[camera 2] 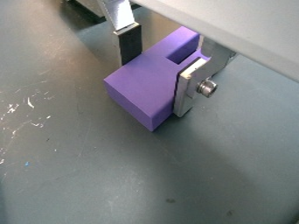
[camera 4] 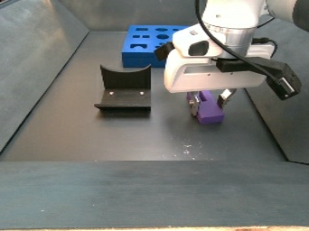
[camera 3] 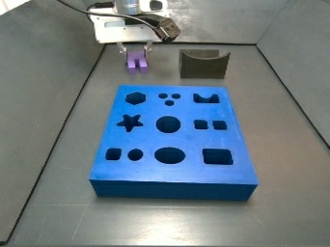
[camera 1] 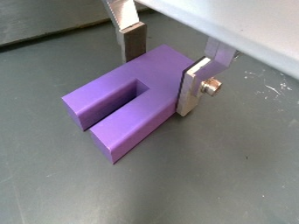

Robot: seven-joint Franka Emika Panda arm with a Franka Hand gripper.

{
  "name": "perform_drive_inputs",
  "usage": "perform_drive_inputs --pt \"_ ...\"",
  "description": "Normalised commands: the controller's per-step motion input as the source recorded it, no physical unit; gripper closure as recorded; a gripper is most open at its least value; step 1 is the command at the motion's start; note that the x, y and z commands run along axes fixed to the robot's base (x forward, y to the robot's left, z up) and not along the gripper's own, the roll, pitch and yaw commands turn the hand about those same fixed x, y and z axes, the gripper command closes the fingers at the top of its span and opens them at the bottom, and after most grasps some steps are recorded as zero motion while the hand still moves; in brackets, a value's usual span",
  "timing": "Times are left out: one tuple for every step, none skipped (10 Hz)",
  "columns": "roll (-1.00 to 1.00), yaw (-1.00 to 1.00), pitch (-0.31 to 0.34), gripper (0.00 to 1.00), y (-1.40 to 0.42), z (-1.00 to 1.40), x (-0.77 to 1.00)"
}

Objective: Pick up the double-square object. Move up. Rotate the double-square object. Place the double-square object on the fixture. Regrasp the double-square object. Move to above the board. Insert the double-square object.
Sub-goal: Move up.

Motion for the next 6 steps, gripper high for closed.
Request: perform_drive_inputs --pt "0.00 0.00 0.000 1.00 0.00 1.00 0.00" --pt "0.01 -0.02 -0.026 1.00 0.00 1.00 0.02" --pt "0.01 -0.03 -0.008 1.00 0.00 0.99 0.00" --pt "0.02 -0.03 0.011 1.00 0.00 0.89 -0.01" --pt "0.03 -0.03 0.032 1.00 0.01 0.78 -0.01" --pt "0.04 -0.02 0.046 1.00 0.01 0.66 -0.01"
